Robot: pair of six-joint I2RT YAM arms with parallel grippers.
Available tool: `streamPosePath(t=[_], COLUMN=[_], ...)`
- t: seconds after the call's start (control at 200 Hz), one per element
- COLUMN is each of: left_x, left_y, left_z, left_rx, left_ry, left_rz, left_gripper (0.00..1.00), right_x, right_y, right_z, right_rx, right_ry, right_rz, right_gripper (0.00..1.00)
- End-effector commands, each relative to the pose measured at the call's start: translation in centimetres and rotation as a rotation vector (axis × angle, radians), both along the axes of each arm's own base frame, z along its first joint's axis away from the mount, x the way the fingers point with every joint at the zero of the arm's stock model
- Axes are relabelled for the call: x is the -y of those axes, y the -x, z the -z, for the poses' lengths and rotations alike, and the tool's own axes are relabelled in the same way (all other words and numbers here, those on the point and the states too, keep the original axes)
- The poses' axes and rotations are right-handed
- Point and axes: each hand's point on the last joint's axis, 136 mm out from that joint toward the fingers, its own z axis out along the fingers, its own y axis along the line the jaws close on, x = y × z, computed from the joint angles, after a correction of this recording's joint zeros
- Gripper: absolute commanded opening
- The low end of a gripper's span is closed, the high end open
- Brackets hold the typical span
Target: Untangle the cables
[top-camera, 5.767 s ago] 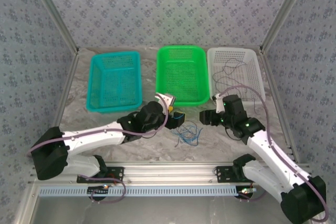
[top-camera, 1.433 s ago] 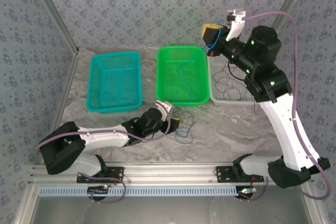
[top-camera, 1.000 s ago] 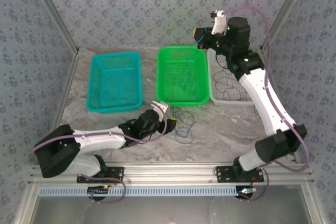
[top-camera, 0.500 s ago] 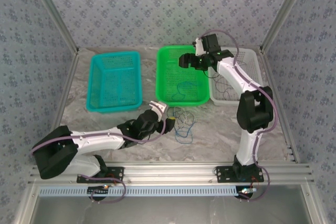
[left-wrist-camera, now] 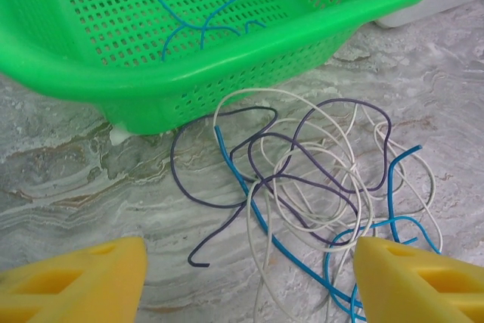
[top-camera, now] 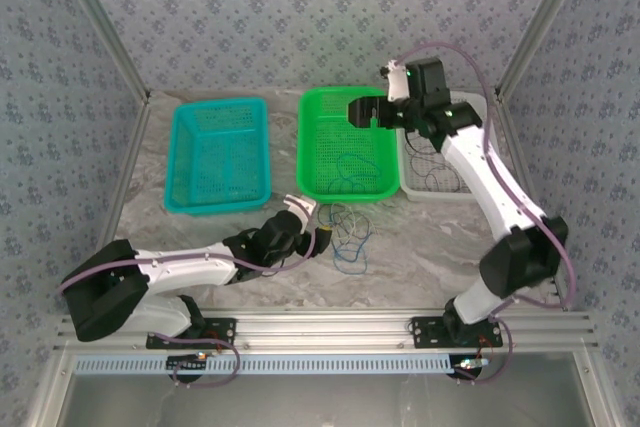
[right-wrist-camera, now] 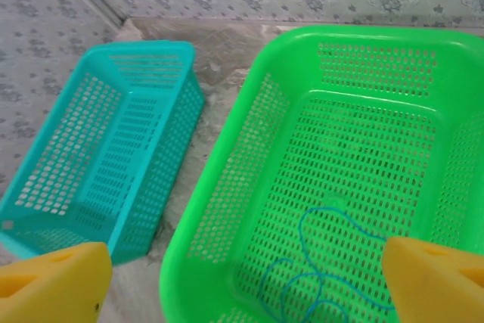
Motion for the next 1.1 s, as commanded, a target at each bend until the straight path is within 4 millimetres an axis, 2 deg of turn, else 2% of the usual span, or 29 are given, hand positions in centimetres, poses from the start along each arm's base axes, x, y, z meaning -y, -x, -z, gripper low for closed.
streamPosePath(t=[0.0, 0.07, 0.195, 0.205, 0.23, 0.28, 0.42, 0.555, 0.655, 0.73, 0.819, 0.929, 1.094], left_x=[-0.4, -0.5, -0.7, -0.7, -0.8, -1.0, -1.1, 0.2, 0.9, 1.0, 1.5, 2.9, 4.0], left_y=[0.3, 0.3, 0.4, 0.4, 0.4, 0.5, 0.3, -0.1, -0.3, -0.4, -0.2, 1.1, 2.8], left_z=[0.3, 0.6, 1.0, 1.1, 1.2, 1.5, 1.7, 1.0, 1.1, 1.3, 0.9, 0.1, 0.0], left_rx=[-0.03, -0.047, -0.104, -0.108, -0.118, -0.13, -0.145, -0.161, -0.189, -0.199, -0.189, -0.169, -0.179], left_ry=[-0.001, 0.001, -0.003, -0.005, -0.01, -0.011, 0.029, 0.049, 0.036, 0.031, 0.043, 0.05, 0.059], left_rz=[-0.02, -0.03, -0.053, -0.055, -0.059, -0.066, -0.083, -0.041, -0.016, -0.015, 0.017, 0.14, 0.251], left_gripper=[0.72, 0.72, 0.69, 0.69, 0.69, 0.68, 0.66, 0.65, 0.59, 0.58, 0.58, 0.59, 0.58], right_x=[0.5, 0.5, 0.7, 0.9, 1.0, 1.2, 1.6, 1.8, 1.7, 1.6, 1.9, 2.3, 3.0], right_y=[2.4, 4.2, 7.1, 7.5, 8.1, 9.1, 11.0, 12.6, 13.7, 14.3, 14.8, 15.0, 14.9], right_z=[0.9, 1.8, 5.3, 6.4, 7.2, 8.2, 10.6, 13.4, 14.8, 15.7, 17.2, 18.3, 18.7], right_rx=[0.017, 0.003, -0.062, -0.082, -0.086, -0.081, -0.075, -0.12, -0.134, -0.141, -0.158, -0.166, -0.156], right_ry=[0.013, 0.004, 0.036, 0.047, 0.054, 0.052, 0.031, 0.023, 0.023, 0.008, 0.014, 0.005, 0.013], right_rz=[-0.012, -0.025, -0.021, -0.02, -0.017, -0.008, 0.013, 0.03, 0.034, 0.036, 0.063, 0.09, 0.127], right_gripper=[0.91, 0.88, 0.82, 0.81, 0.8, 0.75, 0.6, 0.49, 0.41, 0.41, 0.49, 0.49, 0.49])
